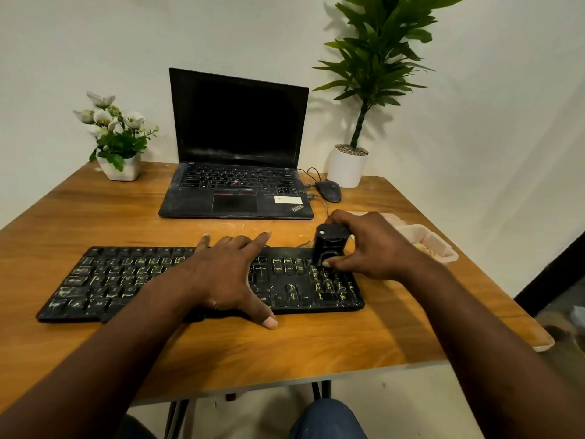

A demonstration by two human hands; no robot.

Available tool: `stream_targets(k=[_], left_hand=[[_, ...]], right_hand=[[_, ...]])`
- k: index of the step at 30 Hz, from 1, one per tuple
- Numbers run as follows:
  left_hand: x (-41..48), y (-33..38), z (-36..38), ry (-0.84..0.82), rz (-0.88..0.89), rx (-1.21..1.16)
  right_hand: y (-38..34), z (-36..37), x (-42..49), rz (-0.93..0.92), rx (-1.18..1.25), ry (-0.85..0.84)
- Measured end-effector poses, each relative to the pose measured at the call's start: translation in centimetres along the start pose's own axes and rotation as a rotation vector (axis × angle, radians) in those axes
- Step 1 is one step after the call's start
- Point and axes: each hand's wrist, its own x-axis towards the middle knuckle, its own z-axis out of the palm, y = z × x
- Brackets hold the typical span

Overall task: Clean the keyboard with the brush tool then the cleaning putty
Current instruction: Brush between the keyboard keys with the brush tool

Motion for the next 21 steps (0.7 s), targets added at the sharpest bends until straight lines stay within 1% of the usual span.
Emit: stream_targets(k=[4,6,9,11,13,15,17,19,21], left_hand=[[0.0,-0.1,0.2,0.014,0.002,0.009],[-0.1,-0.1,0.2,0.019,0.003,0.012],[0.0,-0.1,0.3,0.018,0.006,0.009],[0.0,-0.2,0.3,0.014,0.004,0.006],[0.1,-0.2,0.2,0.010,0.007,0.008],[0.1,-0.3,0.2,0.016,0.007,0.006],[0.1,-0.4,0.3,0.013,0.007,-0.001],[0.1,-0.3,0.3,0.013,0.009,-0.002],[0.1,-0.3,0.3,0.013,0.007,0.001]], right_hand=[[1.3,-2.8,-0.9,0.102,-0.108,-0.056],[1.1,-3.4,-0.9,0.118,-0.151,-0.028],[-0.3,-1.9,-0.4,0.090,0.007,0.061],[-0.6,-0.6,-0.3,0.069,0.050,0.062],[0.0,-0.7,-0.5,0.095,0.018,0.028],[0.8,-2.0,-0.7,0.136,-0.082,-0.011],[1.1,-3.2,-0.8,0.154,-0.155,0.017],[0.7,-2.9,-0.6,0.136,-0.099,0.071],[0.0,-1.7,-0.5,0.101,-0.030,0.046]])
